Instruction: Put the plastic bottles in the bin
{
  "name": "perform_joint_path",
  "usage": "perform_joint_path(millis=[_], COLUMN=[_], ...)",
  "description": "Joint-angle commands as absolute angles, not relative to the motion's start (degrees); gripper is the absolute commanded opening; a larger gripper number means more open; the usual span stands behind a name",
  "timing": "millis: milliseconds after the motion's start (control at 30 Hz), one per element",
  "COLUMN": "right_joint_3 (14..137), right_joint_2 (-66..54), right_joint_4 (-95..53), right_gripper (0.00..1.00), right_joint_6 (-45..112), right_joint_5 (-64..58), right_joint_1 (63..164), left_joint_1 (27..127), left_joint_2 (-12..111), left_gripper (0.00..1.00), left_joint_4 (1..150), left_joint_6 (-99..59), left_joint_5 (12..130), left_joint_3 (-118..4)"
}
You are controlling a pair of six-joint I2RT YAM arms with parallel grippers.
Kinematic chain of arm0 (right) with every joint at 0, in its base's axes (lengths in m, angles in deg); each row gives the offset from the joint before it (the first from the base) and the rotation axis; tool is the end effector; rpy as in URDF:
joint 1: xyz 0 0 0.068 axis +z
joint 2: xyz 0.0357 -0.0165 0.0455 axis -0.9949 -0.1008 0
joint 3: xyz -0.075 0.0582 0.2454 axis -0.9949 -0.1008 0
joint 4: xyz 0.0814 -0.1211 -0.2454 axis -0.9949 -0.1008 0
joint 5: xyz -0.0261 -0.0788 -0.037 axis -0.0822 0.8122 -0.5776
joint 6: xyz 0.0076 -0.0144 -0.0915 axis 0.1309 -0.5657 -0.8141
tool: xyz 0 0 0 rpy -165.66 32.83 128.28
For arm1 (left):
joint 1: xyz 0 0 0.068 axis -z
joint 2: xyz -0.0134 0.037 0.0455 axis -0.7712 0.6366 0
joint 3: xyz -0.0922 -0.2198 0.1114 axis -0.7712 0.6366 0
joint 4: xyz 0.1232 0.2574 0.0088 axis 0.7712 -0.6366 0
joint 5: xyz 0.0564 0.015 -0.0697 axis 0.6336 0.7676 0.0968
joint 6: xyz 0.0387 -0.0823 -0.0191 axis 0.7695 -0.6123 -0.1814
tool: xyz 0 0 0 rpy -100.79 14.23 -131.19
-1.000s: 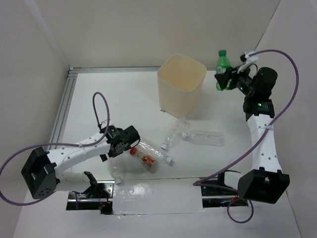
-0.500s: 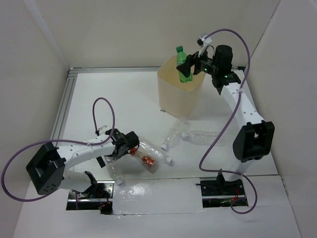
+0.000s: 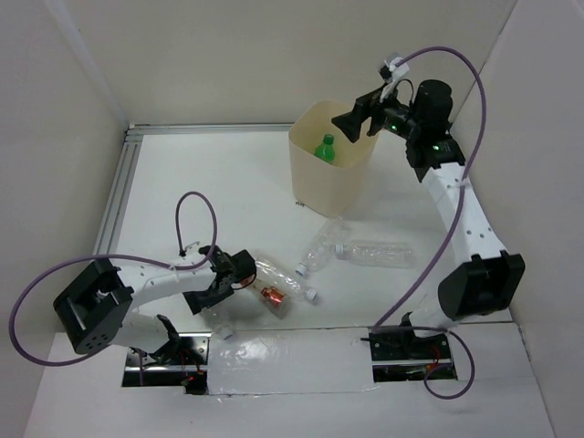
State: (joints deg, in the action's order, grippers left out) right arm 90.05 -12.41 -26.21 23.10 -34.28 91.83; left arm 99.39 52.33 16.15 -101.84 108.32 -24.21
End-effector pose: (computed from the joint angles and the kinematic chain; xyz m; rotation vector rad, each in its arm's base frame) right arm 0.4047 0.1066 0.4324 -0.6693 1.5066 0.5953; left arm 0.1622 -0.1248 0.0931 -0.9695 2.4971 0.3664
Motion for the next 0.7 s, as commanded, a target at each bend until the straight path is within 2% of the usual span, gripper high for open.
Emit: perform_joint_path(millis=[0, 33, 100, 133, 200, 267, 333, 367, 467, 533, 600, 667], right_joint_3=[86.98, 85.93, 82.24, 80.66, 75.22, 69.78, 66.69, 65.11, 59.48, 55.61, 51.76, 49.11], right_joint_2=[-3.45, -2.3, 0.16, 3.04, 6.39, 11.75, 16.66, 18.0, 22.21, 24.07, 26.7, 29.25], right_joint_4=[-27.42, -28.81, -29.43, -29.44, -28.47, -27.77, -28.29, -29.34, -35.48, -39.89, -42.17, -42.88], right_gripper=[0.96, 0.95, 0.89, 0.87, 0.82, 0.66, 0.53, 0.45, 0.41, 0.37, 0.33, 0.33], right_joint_6=[22.08, 21.39, 20.86, 20.85, 20.85, 18.57, 15.43, 13.92, 7.78, 5.65, 3.19, 2.49], right_joint_5=[-38.15, -38.77, -40.79, -40.8, -40.8, -40.02, -38.0, -37.38, -36.76, -36.76, -36.76, -36.76], right_joint_1=[89.85, 89.32, 87.92, 86.43, 85.02, 82.91, 81.85, 81.32, 79.83, 79.3, 78.77, 78.77], left_joint_1=[100.47, 101.0, 101.0, 101.52, 102.14, 102.67, 103.28, 103.29, 103.29, 103.29, 103.29, 102.76], left_joint_2=[50.9, 48.8, 46.85, 45.89, 43.07, 41.4, 39.56, 39.03, 38.41, 40.24, 45.4, 50.42], left_gripper=[0.71, 0.61, 0.5, 0.39, 0.3, 0.22, 0.19, 0.19, 0.18, 0.18, 0.18, 0.2], left_joint_4=[18.2, 17.68, 16.37, 15.84, 14.61, 14.6, 17.4, 24.81, 41.18, 57.7, 66.76, 76.62], left_joint_6=[-99.71, -99.18, -97.17, -96.46, -94.88, -90.15, -80.97, -76.29, -57.12, -48.42, -38.48, -30.85], left_joint_5=[108.85, 109.55, 111.3, 111.32, 113.59, 114.74, 115.89, 115.89, 112.91, 110.19, 107.37, 106.83], left_joint_3=[-25.72, -26.59, -28.79, -31.5, -35.11, -41.96, -46.88, -50.73, -54.97, -57.26, -62.77, -67.97])
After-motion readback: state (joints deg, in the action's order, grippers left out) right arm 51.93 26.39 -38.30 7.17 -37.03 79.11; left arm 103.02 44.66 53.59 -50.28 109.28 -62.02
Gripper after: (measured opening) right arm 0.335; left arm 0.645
